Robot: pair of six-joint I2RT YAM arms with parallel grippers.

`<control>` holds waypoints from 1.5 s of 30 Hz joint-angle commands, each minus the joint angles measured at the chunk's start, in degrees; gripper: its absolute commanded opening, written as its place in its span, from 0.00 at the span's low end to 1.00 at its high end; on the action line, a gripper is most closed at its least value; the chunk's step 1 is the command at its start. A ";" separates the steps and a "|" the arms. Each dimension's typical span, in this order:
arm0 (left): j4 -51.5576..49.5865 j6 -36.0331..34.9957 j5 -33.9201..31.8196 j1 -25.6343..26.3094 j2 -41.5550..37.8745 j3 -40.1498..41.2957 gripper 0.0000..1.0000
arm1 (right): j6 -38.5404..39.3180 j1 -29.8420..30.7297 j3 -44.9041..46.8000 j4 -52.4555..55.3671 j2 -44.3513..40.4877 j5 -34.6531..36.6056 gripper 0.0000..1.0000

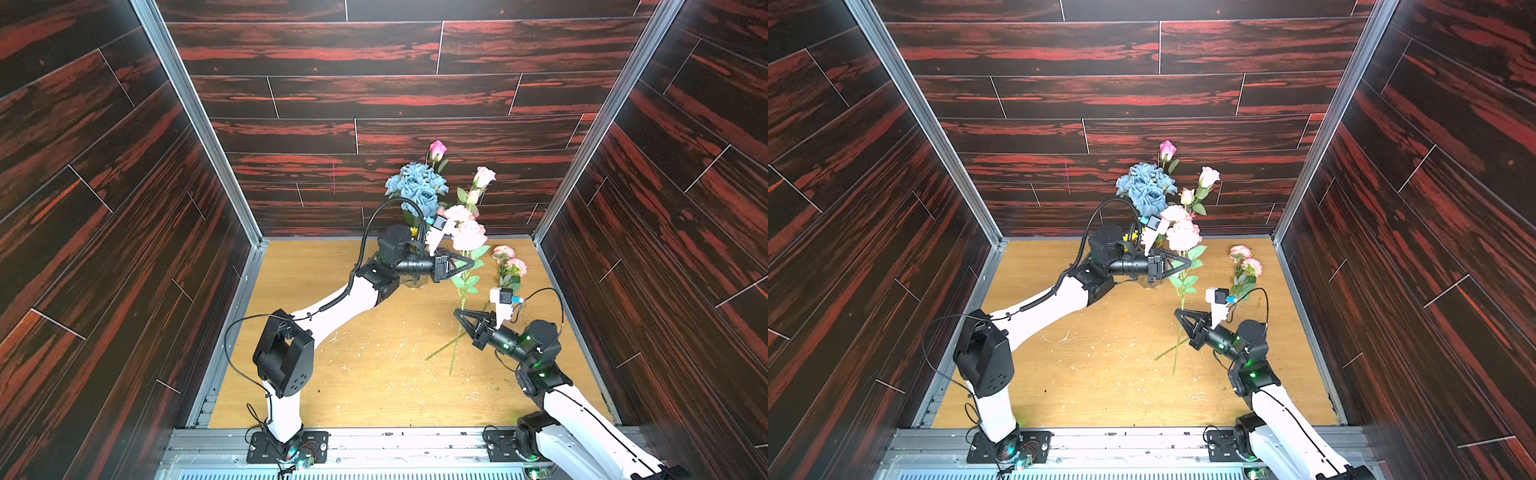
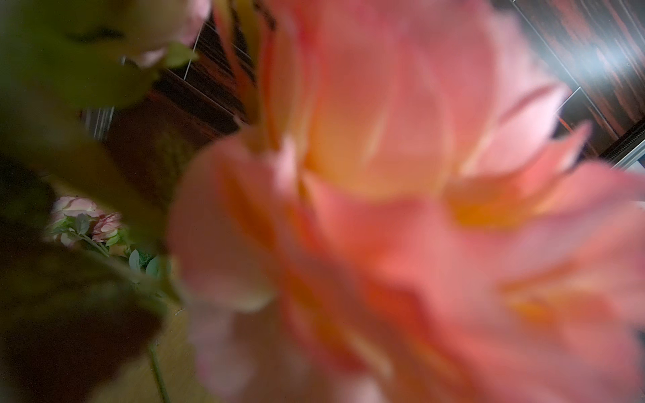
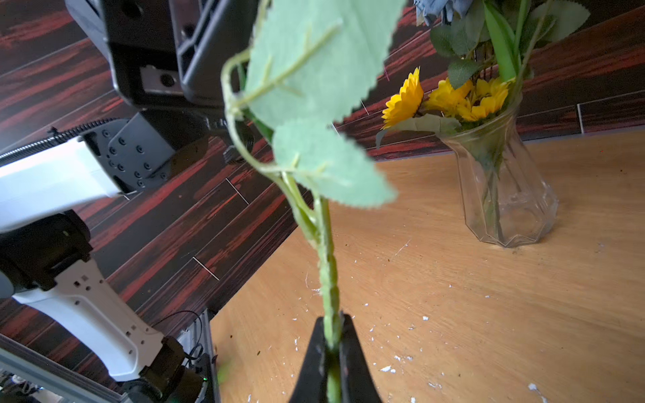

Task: Pick out pink flowers from the vase
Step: Pick up the flower from the vase, then place the flower at the center of the board.

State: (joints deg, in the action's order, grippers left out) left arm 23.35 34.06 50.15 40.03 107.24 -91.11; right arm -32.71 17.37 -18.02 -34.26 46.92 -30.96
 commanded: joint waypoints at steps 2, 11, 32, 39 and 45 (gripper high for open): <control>3.03 0.30 0.57 0.26 -1.63 1.26 0.30 | -0.41 -0.10 0.00 0.16 -0.41 0.90 0.00; -6.04 -9.36 -5.95 0.31 -7.95 5.94 0.97 | 0.32 -0.05 0.01 1.24 -1.42 1.65 0.00; 0.93 -17.98 -45.88 0.31 -26.86 36.04 1.00 | 3.76 -0.29 -2.35 24.40 -15.46 40.01 0.00; 2.54 -18.77 -47.30 0.31 -27.74 39.34 1.00 | 1.40 -2.15 -9.78 36.36 -3.55 47.94 0.00; 3.78 -19.38 -48.57 0.31 -28.97 42.09 1.00 | -1.38 -8.00 -15.54 38.26 13.84 33.25 0.00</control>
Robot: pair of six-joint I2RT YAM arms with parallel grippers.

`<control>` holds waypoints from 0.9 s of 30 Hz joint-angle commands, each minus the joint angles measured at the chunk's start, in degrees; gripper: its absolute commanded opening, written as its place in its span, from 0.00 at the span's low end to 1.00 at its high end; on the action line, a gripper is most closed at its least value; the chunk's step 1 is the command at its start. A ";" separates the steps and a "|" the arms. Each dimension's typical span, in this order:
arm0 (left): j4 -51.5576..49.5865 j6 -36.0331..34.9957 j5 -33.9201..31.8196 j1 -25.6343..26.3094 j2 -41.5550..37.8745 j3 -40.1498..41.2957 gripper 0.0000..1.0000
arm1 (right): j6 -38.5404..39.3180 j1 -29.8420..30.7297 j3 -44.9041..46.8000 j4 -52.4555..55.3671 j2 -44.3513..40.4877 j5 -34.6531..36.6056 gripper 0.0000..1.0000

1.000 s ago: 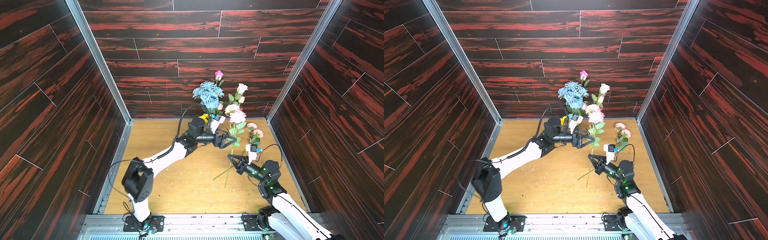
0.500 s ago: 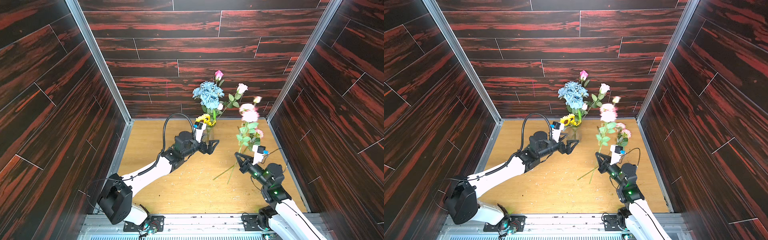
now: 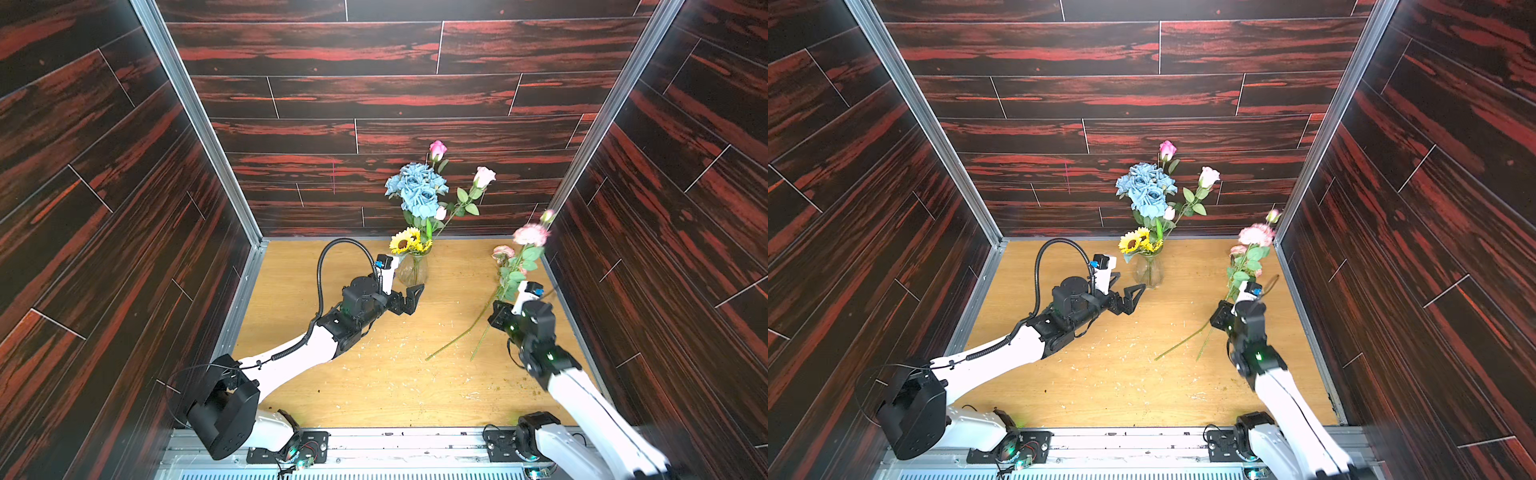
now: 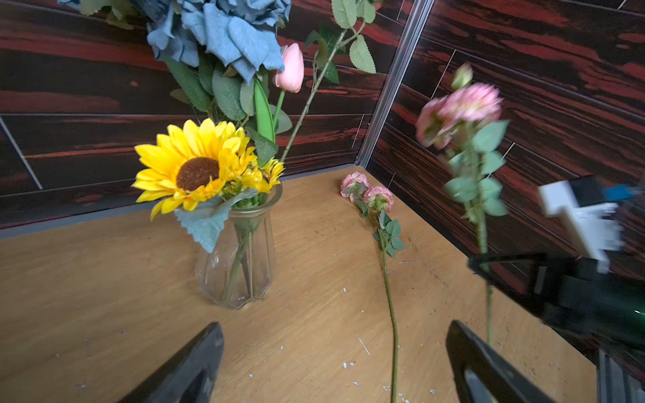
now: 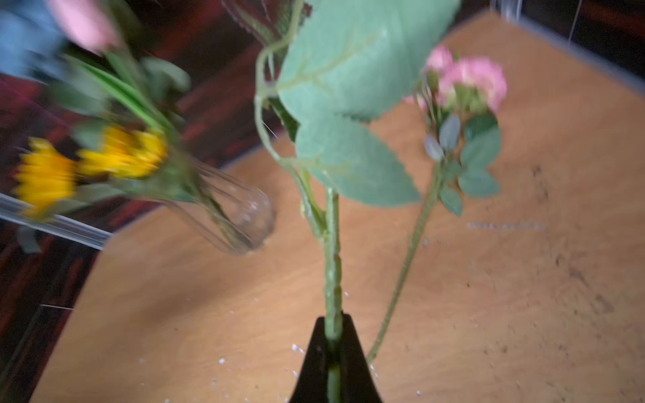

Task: Pick out pink flowers from the vase
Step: Place the flower at the center of the board.

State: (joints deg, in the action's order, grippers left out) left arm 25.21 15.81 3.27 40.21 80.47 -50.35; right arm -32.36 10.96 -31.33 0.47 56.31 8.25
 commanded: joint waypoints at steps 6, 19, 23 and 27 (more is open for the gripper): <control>3.47 -1.07 -1.82 0.13 -2.63 2.86 1.00 | -1.68 -3.53 -6.44 4.40 14.90 -11.01 0.00; 4.96 0.06 -1.01 0.13 -1.97 3.41 1.00 | -12.99 -3.55 -6.44 -6.31 24.68 -13.72 0.00; 4.95 0.12 -1.09 0.14 -2.42 3.58 1.00 | -13.30 -3.55 -7.50 -6.28 27.19 -11.59 0.00; 4.98 0.27 -1.04 0.11 -2.54 3.61 1.00 | -13.08 -3.91 -8.56 -6.09 29.66 -10.54 0.00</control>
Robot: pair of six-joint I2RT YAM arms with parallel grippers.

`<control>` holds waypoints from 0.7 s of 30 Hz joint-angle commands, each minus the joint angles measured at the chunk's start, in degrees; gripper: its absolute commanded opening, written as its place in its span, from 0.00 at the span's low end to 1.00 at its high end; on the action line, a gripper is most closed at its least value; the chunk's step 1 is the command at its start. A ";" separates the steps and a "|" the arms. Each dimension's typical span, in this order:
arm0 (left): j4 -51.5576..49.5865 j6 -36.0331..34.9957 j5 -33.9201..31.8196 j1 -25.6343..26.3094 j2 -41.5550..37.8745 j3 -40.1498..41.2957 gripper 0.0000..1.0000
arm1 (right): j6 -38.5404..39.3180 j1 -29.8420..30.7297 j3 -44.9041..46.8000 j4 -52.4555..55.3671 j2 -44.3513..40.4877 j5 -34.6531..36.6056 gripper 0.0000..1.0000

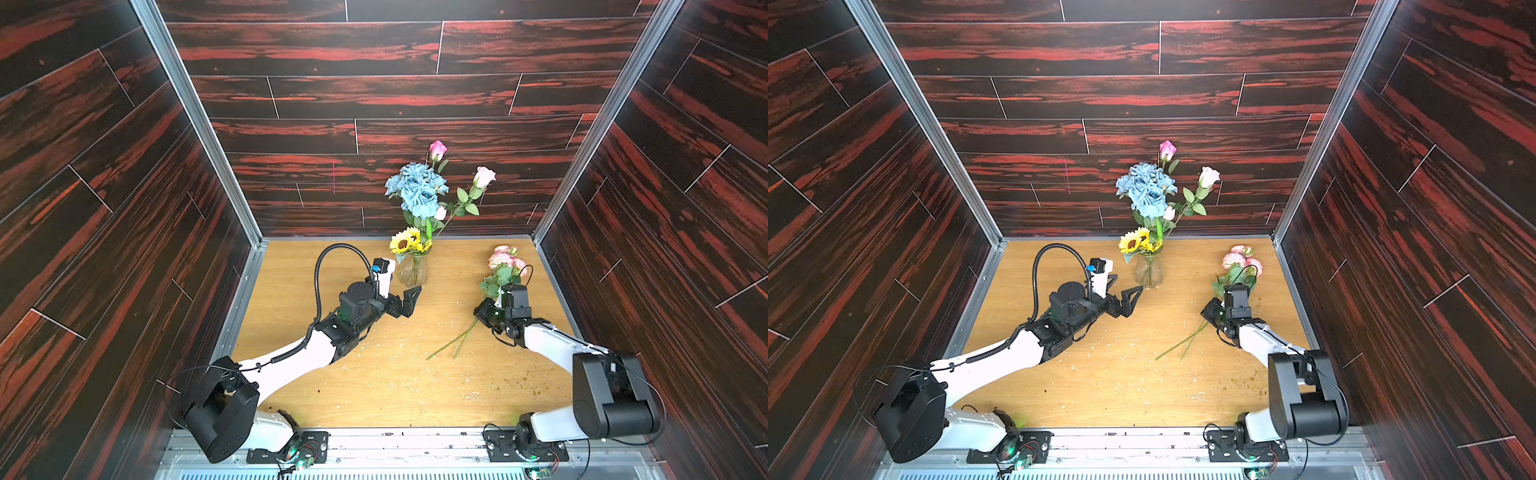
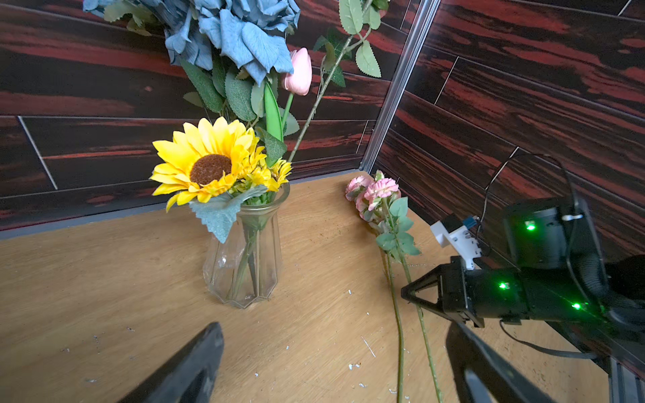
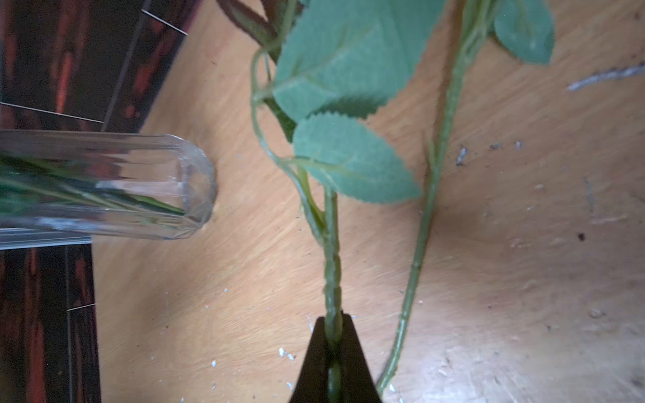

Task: Pick out pink flowers from the vase
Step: Place the flower at the center of the board.

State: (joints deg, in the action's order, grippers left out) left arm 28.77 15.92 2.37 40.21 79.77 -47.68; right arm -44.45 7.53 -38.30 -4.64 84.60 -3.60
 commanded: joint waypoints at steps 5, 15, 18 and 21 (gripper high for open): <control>1.42 0.27 0.04 0.08 -1.73 0.96 1.00 | -1.04 -1.10 -1.75 -0.64 3.66 1.40 0.00; 1.38 0.43 0.16 0.14 -0.69 0.56 1.00 | -0.29 -1.45 -1.51 2.26 4.35 1.49 0.17; 1.38 0.42 0.18 0.13 -0.51 0.44 1.00 | 0.13 -1.40 -1.67 4.16 3.58 2.32 0.25; 1.29 0.34 0.09 0.14 -0.27 0.31 1.00 | 0.57 -1.40 -1.75 5.92 1.85 3.22 0.31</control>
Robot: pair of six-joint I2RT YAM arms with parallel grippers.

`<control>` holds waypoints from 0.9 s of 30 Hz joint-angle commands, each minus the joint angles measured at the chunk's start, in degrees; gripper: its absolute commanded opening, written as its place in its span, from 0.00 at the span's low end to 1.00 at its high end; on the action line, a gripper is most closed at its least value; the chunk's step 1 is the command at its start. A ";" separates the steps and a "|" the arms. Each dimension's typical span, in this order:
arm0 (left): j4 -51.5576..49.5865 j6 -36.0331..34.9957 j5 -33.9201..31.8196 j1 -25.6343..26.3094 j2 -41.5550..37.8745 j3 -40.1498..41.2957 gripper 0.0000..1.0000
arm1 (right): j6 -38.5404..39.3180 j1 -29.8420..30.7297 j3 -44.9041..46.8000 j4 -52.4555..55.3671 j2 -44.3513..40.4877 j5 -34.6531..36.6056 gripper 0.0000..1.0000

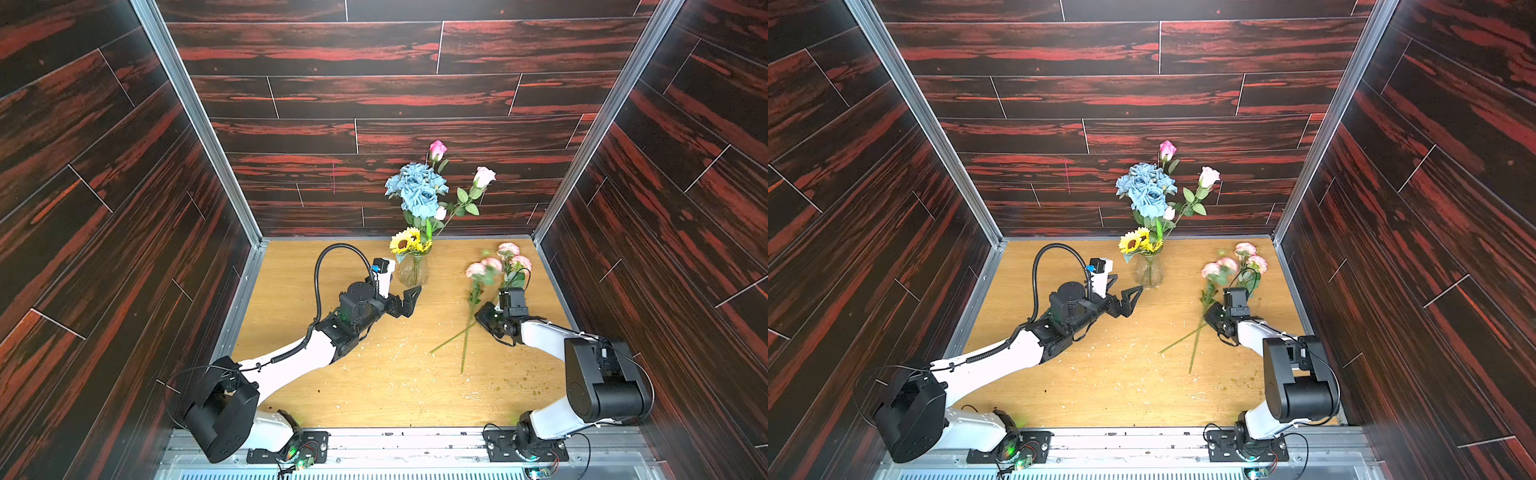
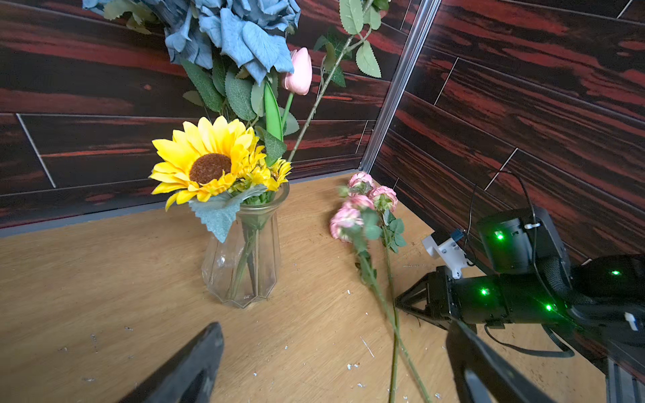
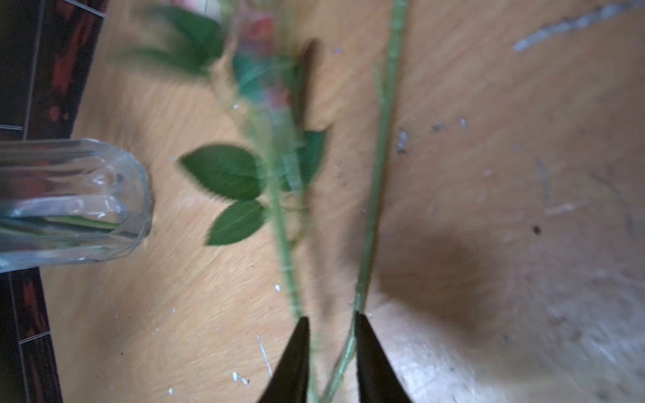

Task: Pick out pink flowers from the vase
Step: Place the flower at the center of the board.

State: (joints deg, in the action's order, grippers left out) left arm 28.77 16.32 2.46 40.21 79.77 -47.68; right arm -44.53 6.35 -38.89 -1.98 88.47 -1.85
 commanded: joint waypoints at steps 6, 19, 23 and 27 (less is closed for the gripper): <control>1.14 -0.10 -0.26 0.14 0.34 0.05 1.00 | 2.33 -0.23 -0.49 5.32 -7.15 2.86 0.35; 0.33 -0.81 -0.29 0.14 2.30 -0.85 1.00 | 10.96 2.86 -4.26 4.71 -9.68 3.58 0.62; -0.30 -2.16 0.47 0.13 3.60 -2.08 1.00 | 14.21 2.83 -3.64 3.31 -10.42 0.98 0.68; 0.25 -3.99 1.19 0.14 4.72 -3.59 1.00 | 13.74 3.59 1.03 -1.47 -12.15 -1.60 0.72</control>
State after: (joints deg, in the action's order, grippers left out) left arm 28.38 14.74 2.98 40.21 84.12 -48.49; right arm -32.32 9.15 -40.58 -0.89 77.97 -1.39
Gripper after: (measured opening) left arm 0.999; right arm 0.719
